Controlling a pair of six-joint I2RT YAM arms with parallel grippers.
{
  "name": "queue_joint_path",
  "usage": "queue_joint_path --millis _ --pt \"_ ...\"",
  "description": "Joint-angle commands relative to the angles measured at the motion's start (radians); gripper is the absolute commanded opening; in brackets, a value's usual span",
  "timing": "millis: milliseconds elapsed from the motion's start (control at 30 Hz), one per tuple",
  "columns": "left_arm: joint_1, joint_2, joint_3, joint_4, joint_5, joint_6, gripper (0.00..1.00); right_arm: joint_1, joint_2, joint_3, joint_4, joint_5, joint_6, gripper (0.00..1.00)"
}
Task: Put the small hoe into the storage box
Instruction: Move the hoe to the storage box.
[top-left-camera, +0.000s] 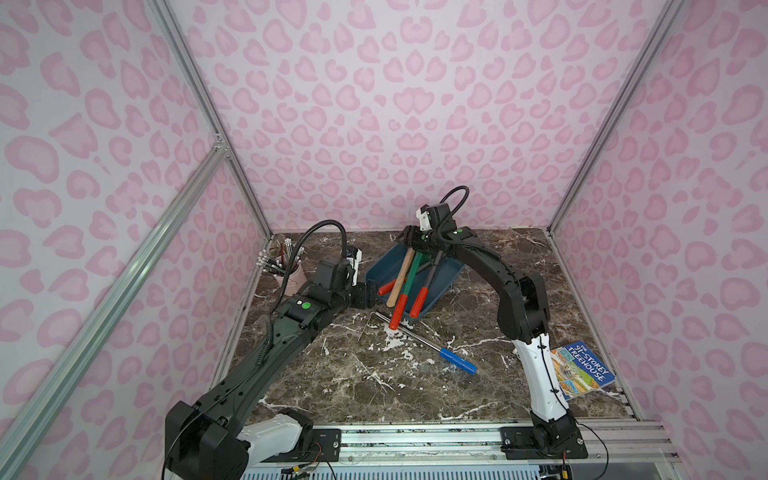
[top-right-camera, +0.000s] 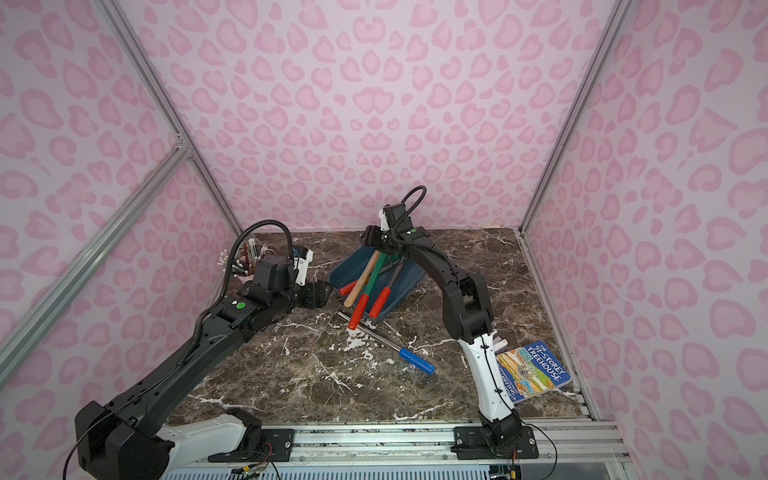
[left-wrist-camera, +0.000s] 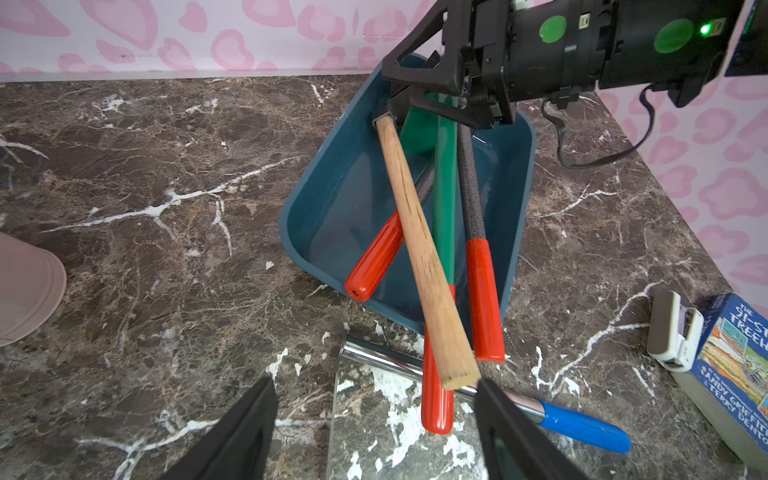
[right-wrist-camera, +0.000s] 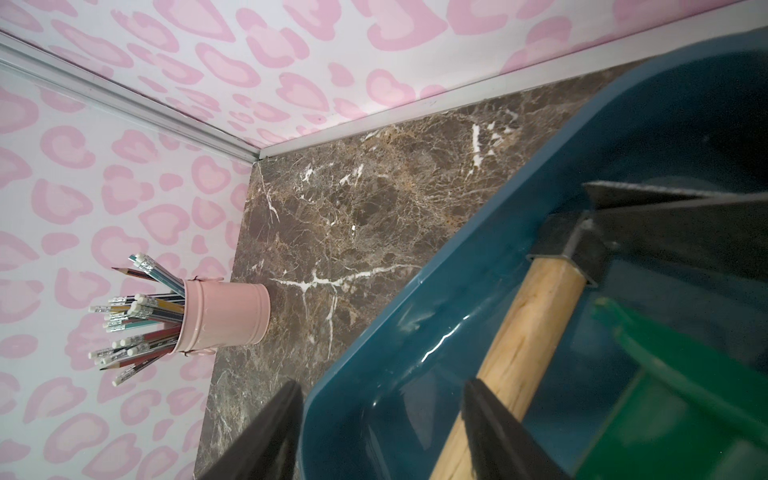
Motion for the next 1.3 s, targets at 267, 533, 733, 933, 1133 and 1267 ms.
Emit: queue_joint_path --millis 267,533,733,933,1133,1267 --pt "-0.004 0.008 0.013 0.026 0.000 -0.007 0.78 -0.032 -0.100 -0.153 0.001 0.069 -0.034 0.66" --pt "-0.009 0.020 0.020 0.027 -0.003 -0.007 0.78 -0.060 -0.212 -0.339 0.079 0.087 -0.036 0.65" --pt "-0.015 0.029 0.030 0.028 -0.003 -0.007 0.78 -0.075 -0.275 -0.440 0.118 0.106 -0.044 0.65" --pt "-0.018 0.030 0.031 0.027 -0.006 -0.006 0.78 -0.084 -0.323 -0.505 0.159 0.105 -0.057 0.65" --pt "-0.021 0.037 0.031 0.028 -0.007 -0.002 0.78 -0.085 -0.358 -0.538 0.166 0.095 -0.086 0.66" --pt "-0.024 0.040 0.029 0.037 0.000 0.009 0.78 -0.085 -0.405 -0.594 0.190 0.082 -0.116 0.67"
